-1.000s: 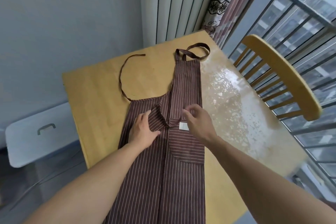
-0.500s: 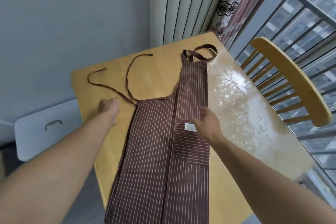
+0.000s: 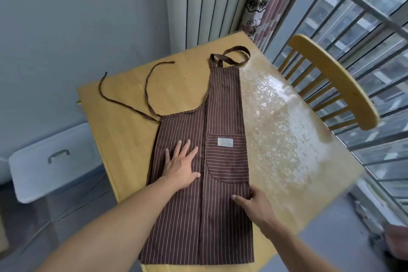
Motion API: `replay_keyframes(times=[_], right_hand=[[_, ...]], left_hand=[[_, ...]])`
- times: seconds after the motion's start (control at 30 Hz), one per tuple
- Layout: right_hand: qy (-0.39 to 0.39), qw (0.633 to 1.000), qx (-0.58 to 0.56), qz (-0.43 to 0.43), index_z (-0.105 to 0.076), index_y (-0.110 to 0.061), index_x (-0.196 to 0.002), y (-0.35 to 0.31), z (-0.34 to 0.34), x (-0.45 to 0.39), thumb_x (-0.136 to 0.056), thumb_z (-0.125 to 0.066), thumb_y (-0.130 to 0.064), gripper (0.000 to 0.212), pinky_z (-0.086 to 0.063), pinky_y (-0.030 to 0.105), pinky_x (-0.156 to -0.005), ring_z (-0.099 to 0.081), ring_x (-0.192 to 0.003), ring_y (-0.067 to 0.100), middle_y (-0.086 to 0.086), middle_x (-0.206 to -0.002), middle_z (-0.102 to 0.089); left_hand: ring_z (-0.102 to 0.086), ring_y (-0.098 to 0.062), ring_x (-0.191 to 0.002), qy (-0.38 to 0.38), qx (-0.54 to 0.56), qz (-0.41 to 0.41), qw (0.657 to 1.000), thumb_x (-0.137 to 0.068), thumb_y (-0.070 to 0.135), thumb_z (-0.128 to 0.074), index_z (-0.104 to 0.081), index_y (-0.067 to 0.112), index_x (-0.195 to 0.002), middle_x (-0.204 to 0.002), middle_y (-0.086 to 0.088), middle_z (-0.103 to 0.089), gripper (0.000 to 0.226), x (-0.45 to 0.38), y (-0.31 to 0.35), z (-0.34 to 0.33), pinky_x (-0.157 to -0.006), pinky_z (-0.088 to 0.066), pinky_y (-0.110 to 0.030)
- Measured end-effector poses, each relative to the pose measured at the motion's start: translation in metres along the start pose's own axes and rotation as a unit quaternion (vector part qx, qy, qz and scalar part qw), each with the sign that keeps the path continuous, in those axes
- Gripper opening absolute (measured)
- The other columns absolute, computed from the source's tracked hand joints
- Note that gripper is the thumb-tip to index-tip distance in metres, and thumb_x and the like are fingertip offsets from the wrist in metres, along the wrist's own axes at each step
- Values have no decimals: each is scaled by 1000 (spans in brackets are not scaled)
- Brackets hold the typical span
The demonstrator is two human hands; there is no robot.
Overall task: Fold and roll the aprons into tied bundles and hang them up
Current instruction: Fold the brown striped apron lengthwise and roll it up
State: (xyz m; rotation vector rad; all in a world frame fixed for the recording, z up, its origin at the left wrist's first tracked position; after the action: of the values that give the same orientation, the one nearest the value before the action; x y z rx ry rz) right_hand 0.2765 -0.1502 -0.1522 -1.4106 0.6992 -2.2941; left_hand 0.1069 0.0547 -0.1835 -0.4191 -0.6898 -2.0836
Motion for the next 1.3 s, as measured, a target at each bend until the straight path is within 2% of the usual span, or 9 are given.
replay_keyframes(times=[0.27,0.37,0.5,0.6,0.7,0.8,0.9,1.03,1.3], right_hand=[[23,989,-36,140,-52,-41,-139,-13,-19,54,-97,-64,-14,51,-55,38,-100,-64,-113,-3,-24,-124,-68],[17,980,-18,199,-50,-41,-145,-41,-38,65,-90,-56,-2,67,-51,31,-104,-59,-124,-3,-27,-133,-63],[-29,968,95,229,-25,-42,-159,-79,-91,75,-90,-51,-8,81,-45,16,-103,-56,-128,2,-17,-149,-51],[-65,951,195,231,-12,-40,-162,-94,-142,76,-90,-51,-12,86,-39,25,-114,-49,-138,15,-5,-155,-47],[-191,928,271,172,-9,-39,-162,-86,-189,76,-94,-55,-21,84,-55,35,-94,-67,-105,21,5,-131,-66],[-253,928,247,117,-34,-25,-158,-71,-204,80,-101,-58,-37,63,-54,29,-92,-69,-96,14,1,-113,-73],[-89,967,214,106,-51,-28,-145,-60,-175,68,-100,-61,-32,46,-51,35,-106,-61,-122,13,-4,-138,-63],[63,970,232,19,-45,-27,-134,-36,-133,59,-91,-69,-43,52,-54,34,-84,-64,-111,15,-7,-126,-62],[-53,977,189,-87,-62,-16,-88,-9,-128,46,-78,-60,-29,17,-57,35,-80,-68,-83,20,1,-90,-71]], left_hand=[[27,-16,-152,-41,-39,-140,989,-97,54,-55,0,38,-162,-165,9,24,87,57,16,-41,-124,17,-50],[-14,-13,-155,-8,170,-88,981,-96,37,-67,-34,38,-156,-166,14,-22,69,56,12,-21,-128,-10,-41],[-58,-15,-127,-34,479,58,875,-104,48,-50,-65,33,-129,-133,5,-66,33,50,-12,-1,-114,-42,-40],[-67,-20,-114,-58,603,122,786,-89,79,-47,-77,28,-108,-116,1,-76,63,48,-44,8,-106,-48,-44],[-68,-21,-116,-70,667,128,731,-77,79,-67,-69,26,-123,-122,0,-74,71,47,-74,14,-109,-47,-44],[-71,-24,-106,-52,548,184,815,-83,51,-80,-64,19,-127,-120,-3,-74,57,46,-103,-2,-104,-52,-48],[-71,-24,-94,6,422,198,885,-96,27,-69,-70,11,-112,-110,-7,-75,22,50,-118,-13,-91,-58,-42],[-66,-18,-75,68,342,204,915,-96,21,-68,-63,15,-93,-89,-1,-71,9,63,-109,-1,-62,-53,-32],[-67,-20,-88,-10,303,241,922,-90,20,-77,-57,16,-92,-97,1,-67,21,61,-69,-10,-72,-53,-29]])
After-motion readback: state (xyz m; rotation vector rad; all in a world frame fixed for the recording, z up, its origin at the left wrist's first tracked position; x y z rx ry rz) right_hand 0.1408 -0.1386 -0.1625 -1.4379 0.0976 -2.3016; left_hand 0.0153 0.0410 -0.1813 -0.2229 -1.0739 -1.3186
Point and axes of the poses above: each hand's wrist, its own x-axis away from the middle knuckle, its own z-axis out of the back of the hand, y = z × x, the point moved 5 cm from there along -x, towards the middle knuckle
